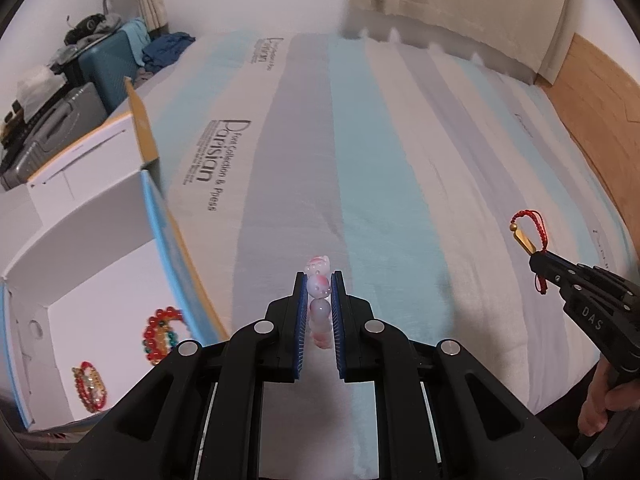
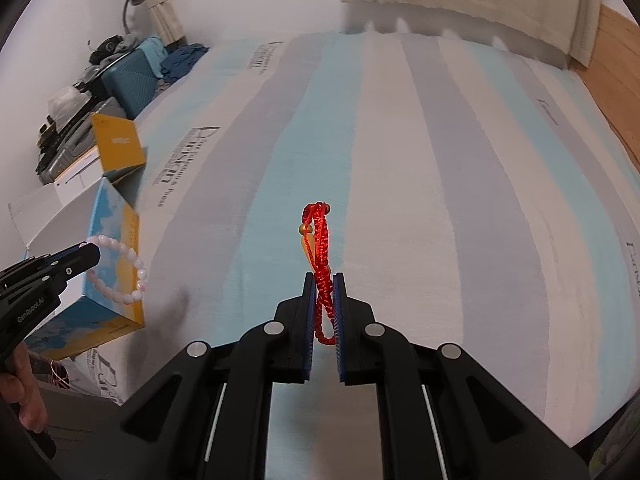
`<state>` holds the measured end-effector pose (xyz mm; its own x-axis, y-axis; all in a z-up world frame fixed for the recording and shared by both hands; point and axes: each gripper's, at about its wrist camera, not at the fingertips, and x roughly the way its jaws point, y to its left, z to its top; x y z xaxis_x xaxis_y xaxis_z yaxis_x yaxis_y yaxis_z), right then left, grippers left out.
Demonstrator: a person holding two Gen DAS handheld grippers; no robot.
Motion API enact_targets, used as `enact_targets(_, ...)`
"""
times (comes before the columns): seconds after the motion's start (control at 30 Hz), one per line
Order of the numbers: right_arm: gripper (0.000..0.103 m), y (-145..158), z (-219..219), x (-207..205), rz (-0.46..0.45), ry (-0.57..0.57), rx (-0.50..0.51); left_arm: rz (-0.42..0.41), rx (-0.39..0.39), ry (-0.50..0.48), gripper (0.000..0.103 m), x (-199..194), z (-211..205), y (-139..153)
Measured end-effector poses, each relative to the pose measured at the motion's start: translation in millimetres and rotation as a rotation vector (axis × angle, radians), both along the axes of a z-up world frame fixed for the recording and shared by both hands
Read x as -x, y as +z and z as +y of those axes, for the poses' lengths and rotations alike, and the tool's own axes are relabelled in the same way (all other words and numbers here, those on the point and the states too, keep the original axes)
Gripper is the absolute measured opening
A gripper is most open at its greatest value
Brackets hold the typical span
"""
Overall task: Organize jewelry
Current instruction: 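Lift and carry the white bead and red cord bracelets into the box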
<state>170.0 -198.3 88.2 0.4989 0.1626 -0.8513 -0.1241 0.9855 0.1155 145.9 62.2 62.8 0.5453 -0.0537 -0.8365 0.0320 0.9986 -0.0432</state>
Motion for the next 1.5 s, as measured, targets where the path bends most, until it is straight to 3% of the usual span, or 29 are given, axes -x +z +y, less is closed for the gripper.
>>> enact_targets(0.5, 0.008, 28.3, 106.3, 4.3, -0.041, 0.136, -0.021, -0.047, -0.012, 0.112, 0.011, 33.2, 90.9, 37.6)
enact_targets(0.87, 0.008, 45.0, 202.5, 20.8, -0.065, 0.267, -0.019, -0.059, -0.012, 0.223, 0.011, 66.8, 173.1, 47.1)
enact_targets(1.2, 0.008, 40.5, 287.4, 36.2, -0.059, 0.378, -0.018, -0.032, -0.005, 0.318, 0.011, 93.6, 244.7, 35.6)
enact_targets(1.5, 0.008, 14.5, 349.1, 44.7, -0.014, 0.490, 0.001, 0.033, 0.007, 0.373, 0.011, 104.3, 287.5, 2.3)
